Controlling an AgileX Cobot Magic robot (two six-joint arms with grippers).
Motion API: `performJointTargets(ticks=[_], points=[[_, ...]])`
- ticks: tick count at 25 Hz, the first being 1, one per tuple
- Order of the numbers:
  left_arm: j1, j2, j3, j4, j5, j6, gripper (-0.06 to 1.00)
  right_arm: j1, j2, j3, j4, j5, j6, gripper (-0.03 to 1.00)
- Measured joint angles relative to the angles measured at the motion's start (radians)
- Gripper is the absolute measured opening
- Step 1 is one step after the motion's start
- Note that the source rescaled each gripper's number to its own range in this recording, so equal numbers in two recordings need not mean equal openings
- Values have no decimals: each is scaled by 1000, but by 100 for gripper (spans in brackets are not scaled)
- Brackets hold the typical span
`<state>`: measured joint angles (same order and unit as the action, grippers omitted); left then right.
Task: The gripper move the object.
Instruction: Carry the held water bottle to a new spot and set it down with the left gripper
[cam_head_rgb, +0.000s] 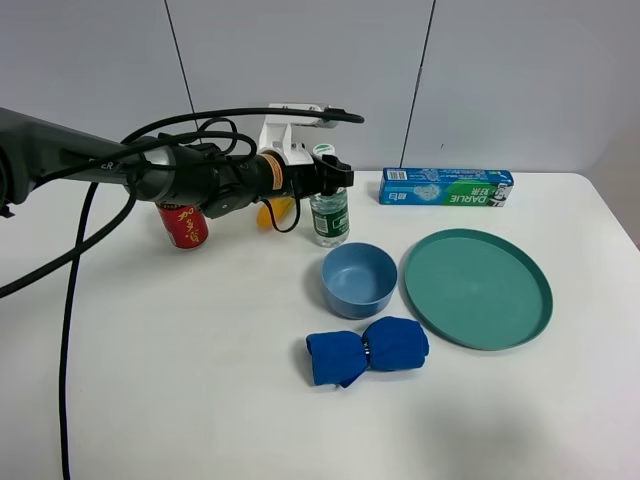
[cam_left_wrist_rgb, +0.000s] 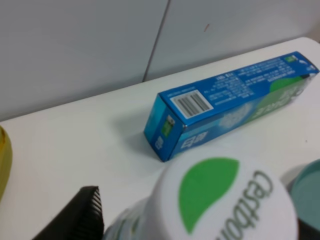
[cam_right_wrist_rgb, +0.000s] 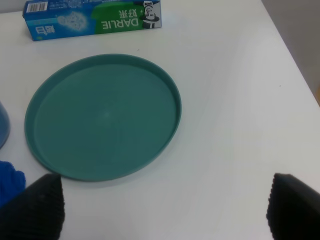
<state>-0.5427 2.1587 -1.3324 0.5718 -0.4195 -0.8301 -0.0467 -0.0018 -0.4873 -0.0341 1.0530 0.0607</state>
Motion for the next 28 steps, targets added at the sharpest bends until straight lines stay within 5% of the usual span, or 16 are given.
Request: performJointTargets(ticks=[21, 23, 25, 28], points=[[6, 26, -5, -7, -51, 0, 2, 0, 0, 0, 0, 0, 0, 100], [6, 20, -5, -10, -66, -1, 24, 0, 0, 0, 0, 0, 0, 100], [6, 3, -5, -11, -82, -1, 62, 0, 0, 0, 0, 0, 0, 100], [6, -34, -5, -12, -90, -2, 92, 0, 0, 0, 0, 0, 0, 100]])
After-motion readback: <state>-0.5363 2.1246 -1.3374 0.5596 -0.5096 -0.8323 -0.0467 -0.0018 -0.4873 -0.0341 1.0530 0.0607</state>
